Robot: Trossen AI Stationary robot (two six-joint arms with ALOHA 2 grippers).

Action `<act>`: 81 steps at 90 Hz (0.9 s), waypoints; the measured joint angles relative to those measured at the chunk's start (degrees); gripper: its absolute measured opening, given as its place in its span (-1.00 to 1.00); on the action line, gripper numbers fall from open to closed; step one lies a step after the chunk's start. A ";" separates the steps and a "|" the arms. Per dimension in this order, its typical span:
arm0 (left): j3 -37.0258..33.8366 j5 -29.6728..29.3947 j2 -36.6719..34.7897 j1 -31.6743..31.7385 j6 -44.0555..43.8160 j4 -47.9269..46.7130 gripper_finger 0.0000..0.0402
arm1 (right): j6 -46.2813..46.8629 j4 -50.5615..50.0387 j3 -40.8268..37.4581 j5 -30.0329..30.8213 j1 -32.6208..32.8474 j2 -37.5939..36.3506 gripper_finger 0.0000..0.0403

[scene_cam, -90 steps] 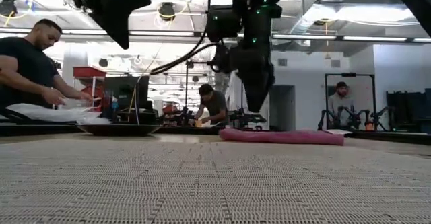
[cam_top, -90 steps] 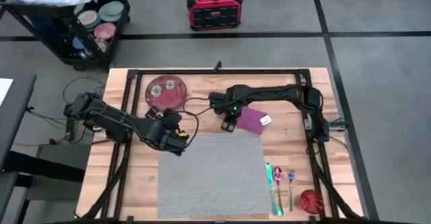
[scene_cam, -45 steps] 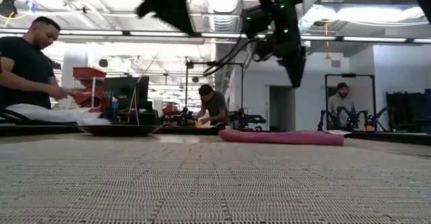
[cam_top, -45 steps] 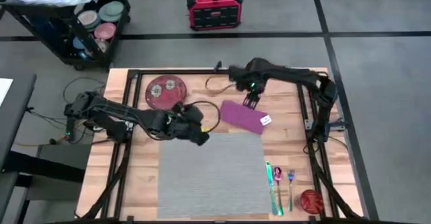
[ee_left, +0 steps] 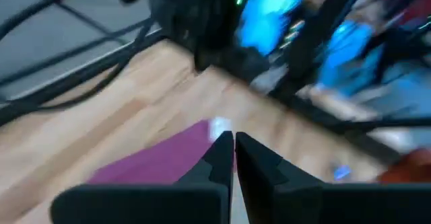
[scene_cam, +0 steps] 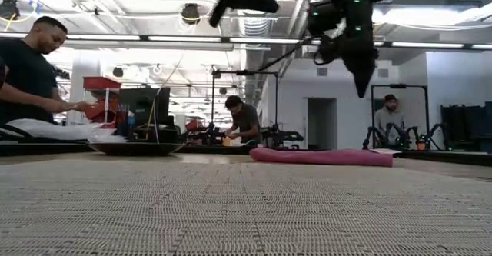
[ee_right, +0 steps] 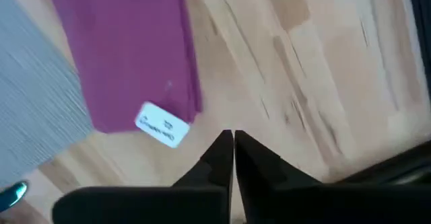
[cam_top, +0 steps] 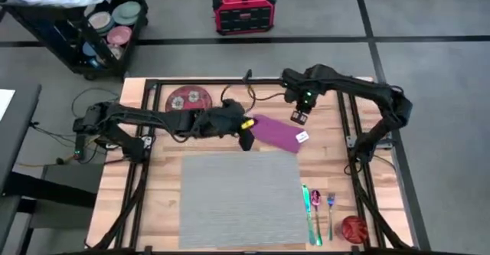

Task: Set table place
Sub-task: Put the pink table napkin on the gray table mat

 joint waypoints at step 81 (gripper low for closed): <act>4.76 24.16 25.05 11.16 -8.25 4.67 -1.00 | 0.08 -2.00 -5.42 0.18 -8.23 -24.63 -1.00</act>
